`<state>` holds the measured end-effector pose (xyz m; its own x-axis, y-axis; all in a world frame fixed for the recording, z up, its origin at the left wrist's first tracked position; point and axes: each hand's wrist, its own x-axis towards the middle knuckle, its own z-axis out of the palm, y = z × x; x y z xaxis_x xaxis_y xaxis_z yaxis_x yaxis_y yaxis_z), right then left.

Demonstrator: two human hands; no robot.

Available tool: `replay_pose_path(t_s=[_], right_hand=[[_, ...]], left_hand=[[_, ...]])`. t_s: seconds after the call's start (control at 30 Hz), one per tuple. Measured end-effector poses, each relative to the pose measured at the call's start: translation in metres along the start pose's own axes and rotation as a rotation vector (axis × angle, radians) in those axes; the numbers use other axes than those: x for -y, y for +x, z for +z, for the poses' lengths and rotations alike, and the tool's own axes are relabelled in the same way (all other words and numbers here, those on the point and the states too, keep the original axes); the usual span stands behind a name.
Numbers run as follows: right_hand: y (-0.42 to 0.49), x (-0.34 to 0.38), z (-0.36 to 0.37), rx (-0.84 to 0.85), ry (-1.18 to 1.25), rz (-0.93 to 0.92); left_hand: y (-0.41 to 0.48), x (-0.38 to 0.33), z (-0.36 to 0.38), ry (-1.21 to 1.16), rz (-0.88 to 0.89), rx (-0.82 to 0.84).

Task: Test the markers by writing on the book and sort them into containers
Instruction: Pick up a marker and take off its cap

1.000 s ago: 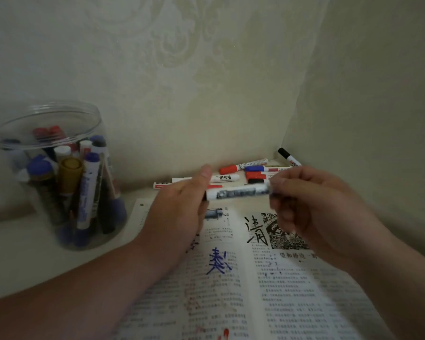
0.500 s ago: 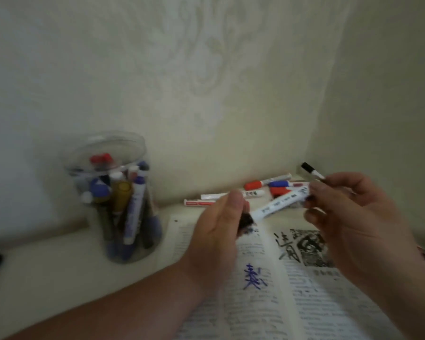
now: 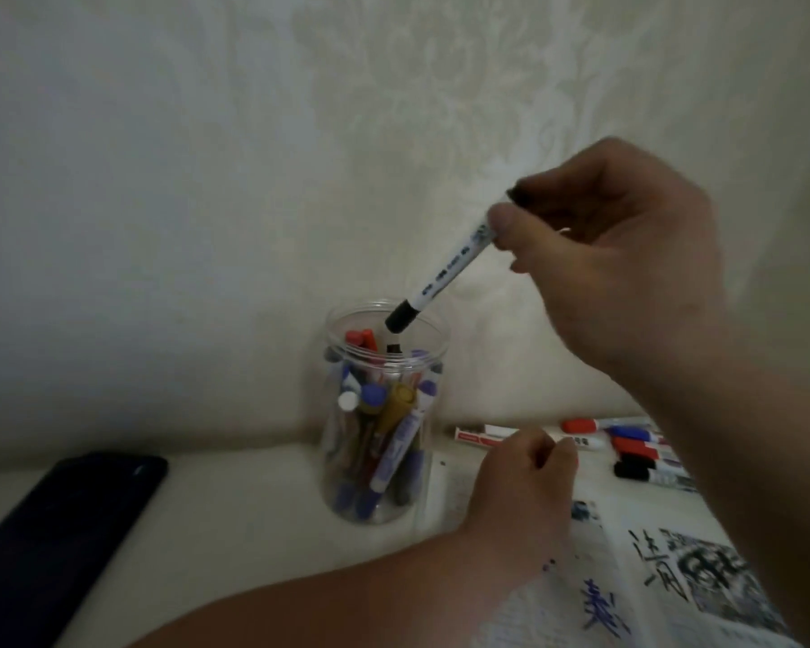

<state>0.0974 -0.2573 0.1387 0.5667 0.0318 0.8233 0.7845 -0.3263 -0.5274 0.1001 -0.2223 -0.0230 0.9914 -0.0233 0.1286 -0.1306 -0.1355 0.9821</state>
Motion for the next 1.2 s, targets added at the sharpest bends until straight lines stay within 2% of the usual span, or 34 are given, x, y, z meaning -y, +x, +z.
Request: replay_pose_path(t_s=[0.1, 0.27, 0.37, 0.43, 0.5, 0.63, 0.73, 0.77, 0.83, 0.97, 1.2], right_hand=[[0.005, -0.01, 0.022, 0.186, -0.155, 0.037], [0.005, -0.023, 0.041, 0.446, -0.303, 0.139], [0.004, -0.024, 0.045, 0.618, -0.5, 0.144], [0.002, -0.024, 0.046, 0.689, -0.513, 0.154], [0.001, -0.021, 0.041, 0.675, -0.451, 0.152], [0.0, -0.025, 0.001, 0.292, -0.305, 0.062], [-0.012, -0.06, -0.051, 0.176, -0.414, 0.194], [-0.018, -0.075, -0.069, 0.209, -0.517, 0.28], [-0.036, -0.108, -0.104, 0.378, -0.751, 0.459], [-0.072, -0.151, -0.149, 0.647, -1.051, 0.649], [-0.085, -0.16, -0.156, 0.796, -1.129, 0.594]], left_hand=[[0.0, -0.003, -0.001, 0.082, 0.004, 0.015], [0.001, -0.002, 0.001, 0.079, 0.01, 0.033], [0.0, -0.001, 0.001, 0.081, 0.012, 0.042], [0.001, -0.001, 0.002, 0.086, 0.017, 0.043], [0.001, -0.001, 0.003, 0.071, 0.016, 0.041], [0.004, 0.007, 0.003, 0.013, 0.047, 0.029], [0.007, 0.013, 0.005, -0.034, 0.031, 0.031], [0.008, 0.014, 0.006, -0.025, 0.038, 0.024], [0.01, 0.015, 0.008, 0.027, 0.065, 0.004], [0.01, 0.017, 0.015, 0.181, 0.099, 0.024], [0.008, 0.017, 0.021, 0.287, 0.123, 0.007]])
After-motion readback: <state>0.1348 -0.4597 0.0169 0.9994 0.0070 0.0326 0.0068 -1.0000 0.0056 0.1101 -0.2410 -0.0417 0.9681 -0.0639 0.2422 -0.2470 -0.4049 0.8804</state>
